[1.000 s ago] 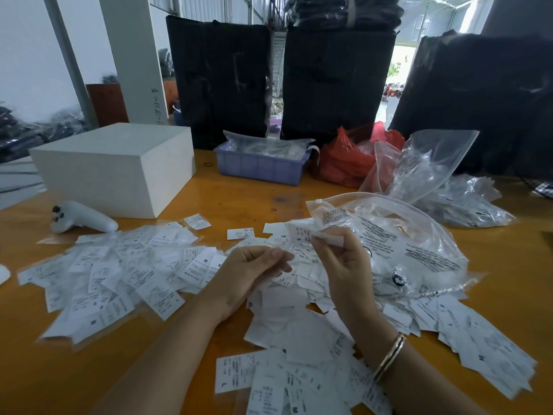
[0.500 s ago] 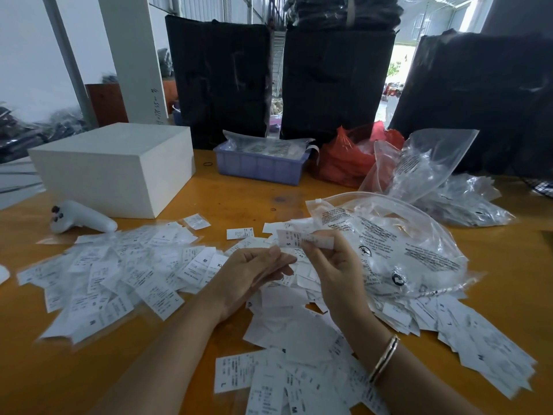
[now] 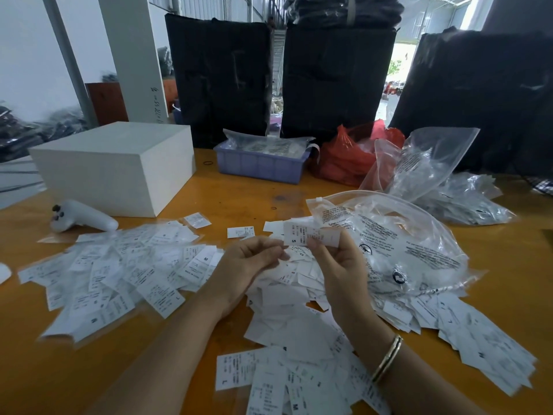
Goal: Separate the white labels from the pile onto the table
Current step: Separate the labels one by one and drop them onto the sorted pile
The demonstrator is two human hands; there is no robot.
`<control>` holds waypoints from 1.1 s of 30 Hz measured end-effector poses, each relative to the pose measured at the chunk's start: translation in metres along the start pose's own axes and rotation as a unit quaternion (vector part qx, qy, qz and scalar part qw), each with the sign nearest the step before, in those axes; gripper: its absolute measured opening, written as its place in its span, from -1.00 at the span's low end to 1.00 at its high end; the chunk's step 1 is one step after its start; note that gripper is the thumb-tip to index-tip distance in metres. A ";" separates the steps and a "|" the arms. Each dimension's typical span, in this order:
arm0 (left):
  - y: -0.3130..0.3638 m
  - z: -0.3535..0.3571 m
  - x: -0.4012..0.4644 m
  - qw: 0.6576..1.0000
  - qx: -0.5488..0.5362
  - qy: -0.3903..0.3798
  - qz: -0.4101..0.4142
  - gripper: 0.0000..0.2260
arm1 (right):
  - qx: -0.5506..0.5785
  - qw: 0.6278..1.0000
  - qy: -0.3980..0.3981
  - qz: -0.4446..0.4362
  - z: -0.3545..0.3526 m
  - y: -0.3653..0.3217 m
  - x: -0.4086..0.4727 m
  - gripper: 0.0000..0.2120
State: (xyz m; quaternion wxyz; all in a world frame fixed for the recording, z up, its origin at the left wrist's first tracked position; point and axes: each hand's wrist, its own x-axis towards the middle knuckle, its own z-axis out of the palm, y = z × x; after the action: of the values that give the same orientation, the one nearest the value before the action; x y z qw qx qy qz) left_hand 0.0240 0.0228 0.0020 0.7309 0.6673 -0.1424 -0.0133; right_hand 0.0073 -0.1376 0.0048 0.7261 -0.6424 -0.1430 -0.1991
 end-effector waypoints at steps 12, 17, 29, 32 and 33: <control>-0.005 -0.002 0.003 0.999 0.016 0.031 0.028 -0.85 | -0.042 0.999 0.006 0.002 0.003 0.002 -0.002 -0.70; -0.008 0.000 0.005 0.998 0.039 0.034 0.037 -0.85 | -0.105 0.994 0.024 -0.016 0.004 0.005 -0.002 -0.82; -0.005 0.000 0.004 0.997 0.050 0.028 0.057 -0.78 | -0.187 0.980 -0.027 -0.065 0.001 0.009 -0.001 -0.79; -0.004 -0.002 0.005 0.997 0.040 0.042 0.052 -0.76 | -0.194 0.978 -0.046 -0.056 -0.004 0.009 0.000 -0.84; -0.005 -0.002 0.005 0.997 0.046 0.044 0.053 -0.76 | -0.193 0.979 -0.048 -0.042 -0.005 0.010 0.000 -0.82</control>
State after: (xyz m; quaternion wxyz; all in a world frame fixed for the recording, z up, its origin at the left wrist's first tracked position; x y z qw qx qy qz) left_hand 0.0300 0.0233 -0.0021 0.7048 0.6916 -0.1454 0.0612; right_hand 0.0112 -0.1414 -0.0043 0.5717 -0.7729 -0.1634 -0.2217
